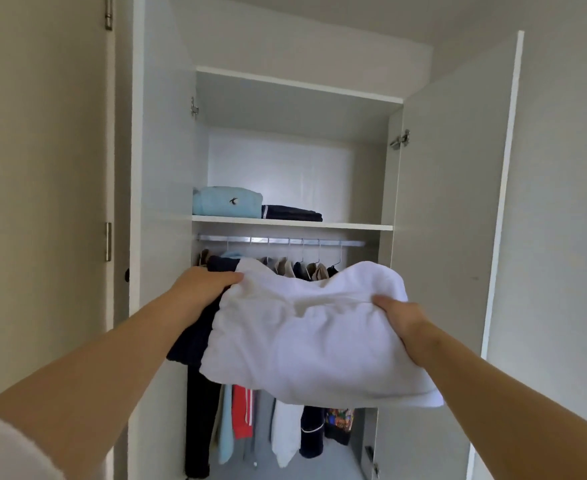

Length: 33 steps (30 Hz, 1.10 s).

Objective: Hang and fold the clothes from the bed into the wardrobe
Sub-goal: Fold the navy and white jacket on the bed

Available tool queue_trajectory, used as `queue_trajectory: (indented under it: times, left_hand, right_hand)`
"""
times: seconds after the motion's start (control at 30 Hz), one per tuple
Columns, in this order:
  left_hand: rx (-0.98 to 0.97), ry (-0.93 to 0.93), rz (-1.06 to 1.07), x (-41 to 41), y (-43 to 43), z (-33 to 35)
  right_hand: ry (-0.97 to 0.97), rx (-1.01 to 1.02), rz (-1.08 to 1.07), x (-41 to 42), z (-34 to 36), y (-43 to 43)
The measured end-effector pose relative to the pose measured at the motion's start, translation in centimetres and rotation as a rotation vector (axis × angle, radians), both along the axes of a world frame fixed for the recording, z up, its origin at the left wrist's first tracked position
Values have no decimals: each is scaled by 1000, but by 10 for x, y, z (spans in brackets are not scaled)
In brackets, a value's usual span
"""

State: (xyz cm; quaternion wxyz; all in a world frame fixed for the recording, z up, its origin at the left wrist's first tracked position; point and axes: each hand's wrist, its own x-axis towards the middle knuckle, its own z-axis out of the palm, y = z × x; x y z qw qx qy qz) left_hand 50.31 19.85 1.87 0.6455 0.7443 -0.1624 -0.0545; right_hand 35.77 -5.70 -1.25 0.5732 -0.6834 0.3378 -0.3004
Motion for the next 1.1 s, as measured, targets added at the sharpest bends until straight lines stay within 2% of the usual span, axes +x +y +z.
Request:
queue_trajectory:
  times: [0.2,0.4,0.53,0.63,0.8,0.97,1.1]
  left_hand:
    - [-26,-35,-16,85,-74,15]
    - [-87,-36,-52,159,-170,20]
    - [-158,-49,-33,202,-233,46]
    - [-226,14,-29,233,-265,58]
    - [-272,33,39,281,-289,79]
    - [-301,-38,40,335,-292,113]
    - [-323,-73,44,380,-292,133]
  right_hand:
    - [-51,35,-10,83,7,-70]
    - [-132,0,8,155,19,-175]
    - [-175,-11,42,206,45,-244]
    - [-208,-72,87,247,76,-286]
    - [-253,-145,131,319,121,-320]
    - [-324,-207,209,390,159,-330]
    - [-353,-286,187,441,195,-336]
